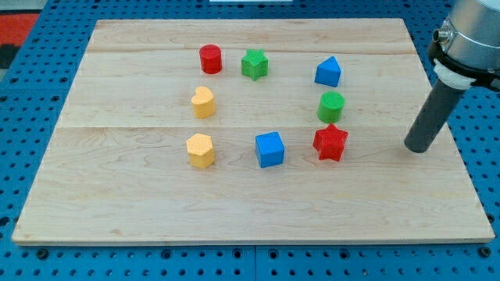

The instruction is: Push the blue triangle above the blue cube

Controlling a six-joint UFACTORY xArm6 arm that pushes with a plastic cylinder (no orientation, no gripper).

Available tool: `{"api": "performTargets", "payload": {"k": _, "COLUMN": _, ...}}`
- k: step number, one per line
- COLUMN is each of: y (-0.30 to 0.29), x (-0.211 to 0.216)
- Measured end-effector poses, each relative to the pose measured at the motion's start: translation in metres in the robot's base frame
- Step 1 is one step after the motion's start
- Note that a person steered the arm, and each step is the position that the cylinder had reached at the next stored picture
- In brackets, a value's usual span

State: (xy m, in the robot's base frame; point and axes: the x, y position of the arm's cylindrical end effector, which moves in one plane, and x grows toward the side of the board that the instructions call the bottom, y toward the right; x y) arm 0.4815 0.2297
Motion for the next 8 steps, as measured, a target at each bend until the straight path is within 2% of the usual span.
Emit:
{"api": "performTargets", "payload": {"k": 2, "y": 0.005, "x": -0.06}}
{"api": "performTargets", "payload": {"k": 5, "y": -0.003, "x": -0.173}}
{"api": "performTargets", "payload": {"k": 6, "y": -0.039, "x": -0.169}}
{"api": "performTargets", "payload": {"k": 8, "y": -0.062, "x": -0.16}}
